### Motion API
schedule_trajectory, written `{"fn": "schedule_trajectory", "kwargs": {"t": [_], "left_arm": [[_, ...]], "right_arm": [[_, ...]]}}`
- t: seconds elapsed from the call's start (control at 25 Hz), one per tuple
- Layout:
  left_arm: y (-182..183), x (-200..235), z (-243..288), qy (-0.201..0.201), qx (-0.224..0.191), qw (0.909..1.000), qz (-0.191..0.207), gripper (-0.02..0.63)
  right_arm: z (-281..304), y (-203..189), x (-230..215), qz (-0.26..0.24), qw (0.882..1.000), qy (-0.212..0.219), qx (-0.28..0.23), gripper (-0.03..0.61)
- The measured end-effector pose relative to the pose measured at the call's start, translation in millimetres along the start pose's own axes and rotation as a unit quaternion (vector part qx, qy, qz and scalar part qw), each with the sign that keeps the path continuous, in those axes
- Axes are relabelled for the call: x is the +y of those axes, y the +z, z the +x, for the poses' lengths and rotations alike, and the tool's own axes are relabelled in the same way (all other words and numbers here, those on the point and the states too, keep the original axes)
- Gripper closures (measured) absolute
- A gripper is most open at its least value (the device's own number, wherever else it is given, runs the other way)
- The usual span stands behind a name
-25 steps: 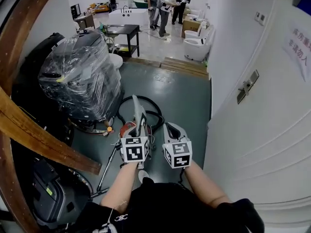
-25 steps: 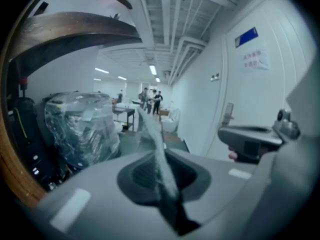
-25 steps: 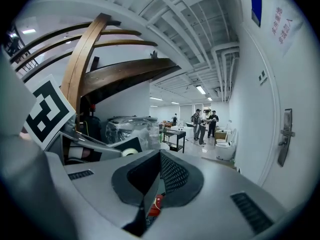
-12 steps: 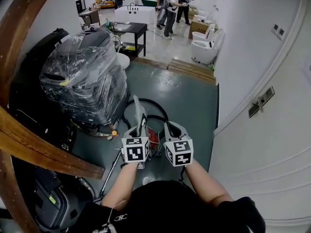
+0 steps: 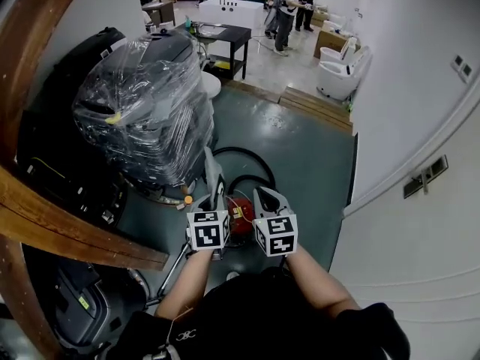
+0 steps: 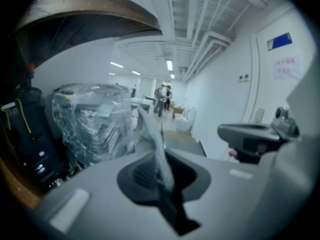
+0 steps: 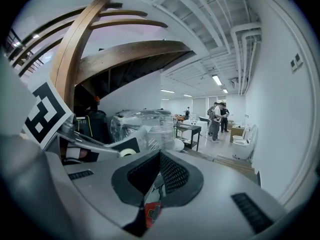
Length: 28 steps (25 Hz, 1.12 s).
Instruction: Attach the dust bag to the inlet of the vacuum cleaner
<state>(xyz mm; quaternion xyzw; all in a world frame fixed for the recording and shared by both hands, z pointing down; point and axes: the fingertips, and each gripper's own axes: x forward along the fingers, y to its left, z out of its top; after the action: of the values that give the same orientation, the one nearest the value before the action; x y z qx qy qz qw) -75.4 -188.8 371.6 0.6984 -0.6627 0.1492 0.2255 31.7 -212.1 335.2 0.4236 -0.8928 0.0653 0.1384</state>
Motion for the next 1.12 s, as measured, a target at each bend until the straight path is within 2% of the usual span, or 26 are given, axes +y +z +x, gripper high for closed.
{"fn": "schedule_trajectory", "kwargs": {"t": [0.12,0.24,0.44,0.68,0.96,1.12], "left_arm": [[-4,9,5,0.014,0.009,0.9998,-0.008,0.588],[-9,16,11,0.027,0.015,0.9993,-0.022,0.588],[-10,29,15,0.059,0.011,0.9971,-0.046,0.588],[-24,55,14,0.105,0.018,0.9912,-0.079,0.588],[-49,89,-3,0.168,0.017,0.9807,-0.099,0.589],[-75,110,-15,0.212,0.031,0.9663,-0.142,0.588]], "right_arm": [[11,-5,0,0.001,1.000,0.011,0.010,0.580],[22,-7,1,-0.019,0.999,0.028,0.013,0.580],[48,-3,1,-0.033,0.997,0.063,0.019,0.580],[75,-11,14,-0.042,0.992,0.110,0.034,0.580],[104,-30,43,-0.042,0.982,0.166,0.075,0.580],[117,-43,60,-0.053,0.975,0.193,0.093,0.580]]}}
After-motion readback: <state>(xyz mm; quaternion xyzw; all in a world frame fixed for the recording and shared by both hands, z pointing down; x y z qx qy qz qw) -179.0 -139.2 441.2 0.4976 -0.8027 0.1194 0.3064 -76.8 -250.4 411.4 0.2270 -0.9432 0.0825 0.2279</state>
